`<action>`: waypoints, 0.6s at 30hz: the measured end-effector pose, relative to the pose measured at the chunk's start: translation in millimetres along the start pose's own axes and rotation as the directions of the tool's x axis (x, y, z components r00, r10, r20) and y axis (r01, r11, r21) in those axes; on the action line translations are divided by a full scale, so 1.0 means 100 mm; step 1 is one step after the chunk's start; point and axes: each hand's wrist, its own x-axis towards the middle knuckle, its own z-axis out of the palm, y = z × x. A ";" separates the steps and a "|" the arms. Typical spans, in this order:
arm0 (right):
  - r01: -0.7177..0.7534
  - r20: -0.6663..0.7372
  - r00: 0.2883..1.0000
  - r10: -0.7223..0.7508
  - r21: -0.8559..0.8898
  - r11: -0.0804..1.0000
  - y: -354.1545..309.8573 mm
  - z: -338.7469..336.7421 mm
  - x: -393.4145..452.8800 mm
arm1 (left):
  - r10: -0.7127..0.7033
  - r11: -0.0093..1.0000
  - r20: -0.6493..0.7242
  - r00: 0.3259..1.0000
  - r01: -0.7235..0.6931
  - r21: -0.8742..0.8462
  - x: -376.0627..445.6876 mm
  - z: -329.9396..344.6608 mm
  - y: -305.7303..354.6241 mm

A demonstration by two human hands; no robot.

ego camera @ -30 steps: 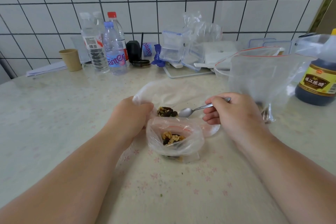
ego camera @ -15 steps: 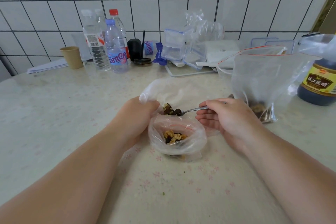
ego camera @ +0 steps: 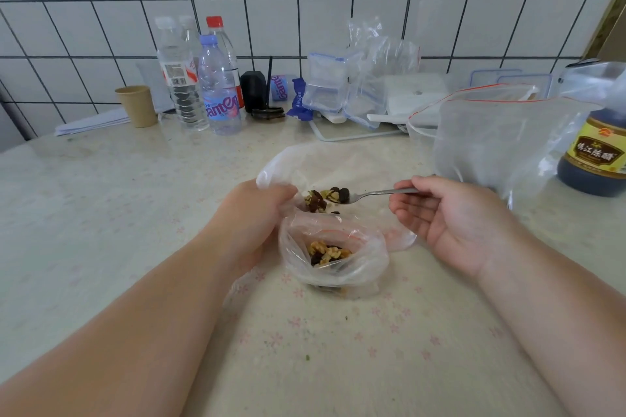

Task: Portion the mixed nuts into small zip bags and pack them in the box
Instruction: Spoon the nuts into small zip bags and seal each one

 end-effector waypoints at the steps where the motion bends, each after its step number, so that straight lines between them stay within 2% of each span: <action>1: 0.003 0.016 1.000 -0.003 -0.006 1.000 -0.03 -0.01 -0.02 | -0.010 1.000 -0.001 1.000 0.010 -0.025 0.00 0.00 0.01; 7: 0.007 0.164 0.986 0.014 -0.131 0.991 -0.18 -0.05 -0.14 | -0.034 0.993 -0.011 0.999 0.033 -0.113 -0.01 0.00 0.02; 11: 0.201 0.376 0.922 -0.093 -0.259 0.945 -0.22 -0.06 -0.23 | -0.050 0.991 -0.015 0.999 0.048 -0.124 0.00 0.00 0.01; 13: 0.289 0.434 0.889 -0.146 -0.284 0.914 -0.22 -0.06 -0.26 | -0.044 0.991 -0.009 0.999 0.042 -0.125 0.01 -0.01 0.00; 15: 0.326 0.380 0.899 -0.217 -0.249 0.912 -0.21 -0.06 -0.25 | -0.029 0.993 -0.003 1.000 0.029 -0.117 0.01 -0.01 -0.01; 18: 0.359 0.149 0.932 -0.329 -0.279 0.890 -0.16 -0.04 -0.16 | 0.003 0.996 -0.027 1.000 -0.005 -0.085 0.00 0.00 -0.01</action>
